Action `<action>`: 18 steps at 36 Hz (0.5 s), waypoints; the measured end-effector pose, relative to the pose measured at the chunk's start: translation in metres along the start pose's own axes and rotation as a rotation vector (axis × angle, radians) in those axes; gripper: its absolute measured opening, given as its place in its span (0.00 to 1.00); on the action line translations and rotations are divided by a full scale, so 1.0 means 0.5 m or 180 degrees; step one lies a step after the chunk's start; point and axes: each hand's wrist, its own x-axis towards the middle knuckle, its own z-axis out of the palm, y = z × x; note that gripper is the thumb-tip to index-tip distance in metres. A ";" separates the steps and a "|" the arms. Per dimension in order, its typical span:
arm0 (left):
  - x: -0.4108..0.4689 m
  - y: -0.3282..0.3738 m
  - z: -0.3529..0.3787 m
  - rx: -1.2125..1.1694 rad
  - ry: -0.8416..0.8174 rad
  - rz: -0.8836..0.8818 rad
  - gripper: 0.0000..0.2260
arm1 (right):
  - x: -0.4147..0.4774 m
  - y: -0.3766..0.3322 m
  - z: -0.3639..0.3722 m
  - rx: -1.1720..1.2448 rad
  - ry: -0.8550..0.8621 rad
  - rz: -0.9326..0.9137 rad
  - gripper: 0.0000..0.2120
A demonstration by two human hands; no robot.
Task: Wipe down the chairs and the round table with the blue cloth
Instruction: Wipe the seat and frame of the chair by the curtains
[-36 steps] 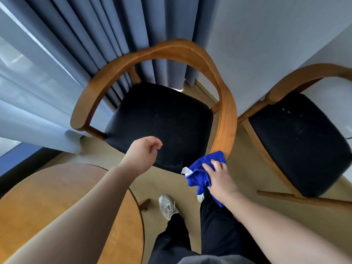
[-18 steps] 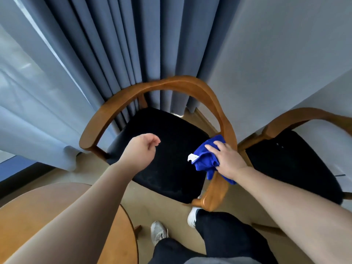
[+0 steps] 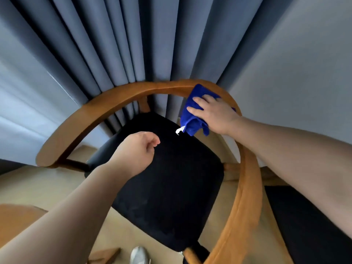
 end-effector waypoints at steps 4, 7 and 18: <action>0.043 -0.023 0.021 0.0007 0.0070 -0.0079 0.11 | 0.093 -0.008 0.000 -0.0469 0.0273 -0.0262 0.35; 0.065 -0.047 0.037 0.0036 0.0118 -0.0036 0.12 | 0.152 -0.018 0.013 -0.1106 0.0422 -0.0464 0.32; 0.073 -0.086 0.085 -0.0052 0.0060 -0.0001 0.11 | 0.165 0.031 0.042 -0.1913 -0.0164 -0.0595 0.25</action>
